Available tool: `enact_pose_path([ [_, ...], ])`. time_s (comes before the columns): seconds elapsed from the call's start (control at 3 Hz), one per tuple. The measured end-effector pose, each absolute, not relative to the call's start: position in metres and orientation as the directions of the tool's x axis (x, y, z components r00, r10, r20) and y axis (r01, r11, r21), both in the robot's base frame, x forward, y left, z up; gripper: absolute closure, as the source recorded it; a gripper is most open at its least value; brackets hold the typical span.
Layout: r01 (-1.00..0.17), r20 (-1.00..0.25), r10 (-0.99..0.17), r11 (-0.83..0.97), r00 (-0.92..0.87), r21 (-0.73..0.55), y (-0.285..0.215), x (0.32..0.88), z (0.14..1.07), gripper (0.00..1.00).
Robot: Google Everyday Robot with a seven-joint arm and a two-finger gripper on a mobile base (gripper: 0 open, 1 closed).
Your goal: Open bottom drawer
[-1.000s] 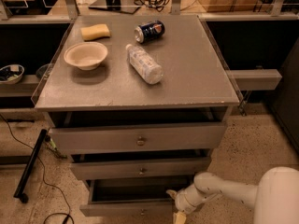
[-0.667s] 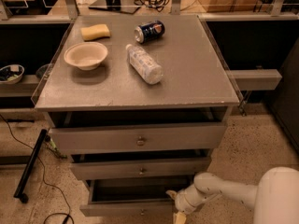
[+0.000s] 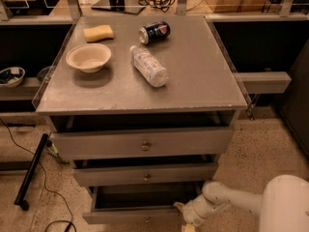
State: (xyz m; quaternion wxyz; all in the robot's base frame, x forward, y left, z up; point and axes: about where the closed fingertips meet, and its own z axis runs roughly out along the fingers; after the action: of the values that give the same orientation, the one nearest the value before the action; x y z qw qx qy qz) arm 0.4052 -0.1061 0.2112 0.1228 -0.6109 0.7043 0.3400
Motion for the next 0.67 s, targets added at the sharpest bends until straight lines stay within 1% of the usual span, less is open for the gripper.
enact_pose_path([
  [0.33,-0.944,-0.589,-0.777,0.022,-0.223,0.329,-0.1061,0.4052,0.2111,0.27],
  [0.67,-0.944,-0.589,-0.777,0.022,-0.223,0.329,-0.1061,0.4051,0.2111,0.5],
])
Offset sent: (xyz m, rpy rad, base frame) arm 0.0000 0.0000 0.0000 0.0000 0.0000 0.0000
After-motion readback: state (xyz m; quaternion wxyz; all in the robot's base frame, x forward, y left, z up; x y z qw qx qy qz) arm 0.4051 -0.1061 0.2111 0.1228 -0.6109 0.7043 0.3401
